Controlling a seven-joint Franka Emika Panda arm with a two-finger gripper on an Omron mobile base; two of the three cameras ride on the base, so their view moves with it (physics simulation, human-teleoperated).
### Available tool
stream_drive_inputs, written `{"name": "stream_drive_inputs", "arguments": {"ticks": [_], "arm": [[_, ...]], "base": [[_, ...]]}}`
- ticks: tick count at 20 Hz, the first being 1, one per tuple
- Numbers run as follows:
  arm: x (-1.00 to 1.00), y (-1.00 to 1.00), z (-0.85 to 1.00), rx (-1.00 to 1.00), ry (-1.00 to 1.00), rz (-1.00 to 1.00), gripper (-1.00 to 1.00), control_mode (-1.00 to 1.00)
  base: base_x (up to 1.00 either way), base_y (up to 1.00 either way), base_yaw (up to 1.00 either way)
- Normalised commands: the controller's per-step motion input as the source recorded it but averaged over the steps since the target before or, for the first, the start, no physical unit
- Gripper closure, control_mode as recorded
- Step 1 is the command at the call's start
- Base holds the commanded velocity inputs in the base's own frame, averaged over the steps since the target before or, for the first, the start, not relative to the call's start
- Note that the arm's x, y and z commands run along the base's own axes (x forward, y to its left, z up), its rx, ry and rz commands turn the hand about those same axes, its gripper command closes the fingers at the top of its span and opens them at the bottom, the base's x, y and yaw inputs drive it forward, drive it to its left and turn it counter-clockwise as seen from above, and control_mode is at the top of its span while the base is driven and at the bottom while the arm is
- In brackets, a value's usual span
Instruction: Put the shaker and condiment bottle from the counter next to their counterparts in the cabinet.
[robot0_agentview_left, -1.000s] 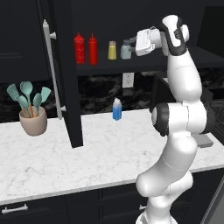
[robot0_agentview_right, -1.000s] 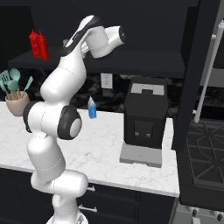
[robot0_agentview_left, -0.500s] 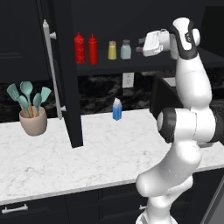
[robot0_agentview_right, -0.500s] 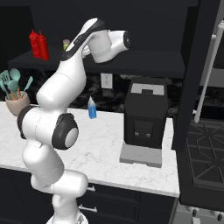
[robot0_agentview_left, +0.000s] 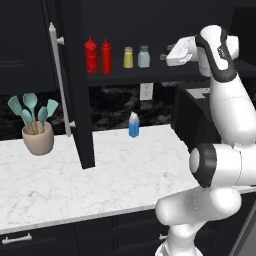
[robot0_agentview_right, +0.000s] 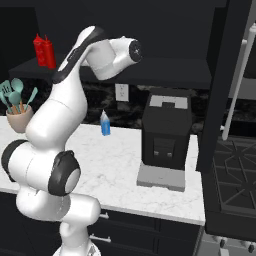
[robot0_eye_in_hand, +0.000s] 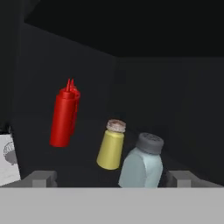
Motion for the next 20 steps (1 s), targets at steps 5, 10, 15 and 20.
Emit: {"name": "stream_drive_inputs", "arguments": {"ticks": [5, 10, 15, 20], "arm": [[-0.58, -0.07, 0.22, 0.00, 0.00, -0.17, -1.00, -1.00], [-0.90, -0.05, 0.13, 0.01, -0.06, -0.06, -1.00, -1.00], [-1.00, -0.02, 0.00, 0.04, -0.17, -0.04, -1.00, -1.00], [-1.00, 0.00, 0.00, 0.05, -0.07, -0.10, -1.00, -1.00]], "base": [[0.00, 0.00, 0.00], [0.00, 0.00, 0.00], [0.00, 0.00, 0.00], [0.00, 0.00, 0.00]]}}
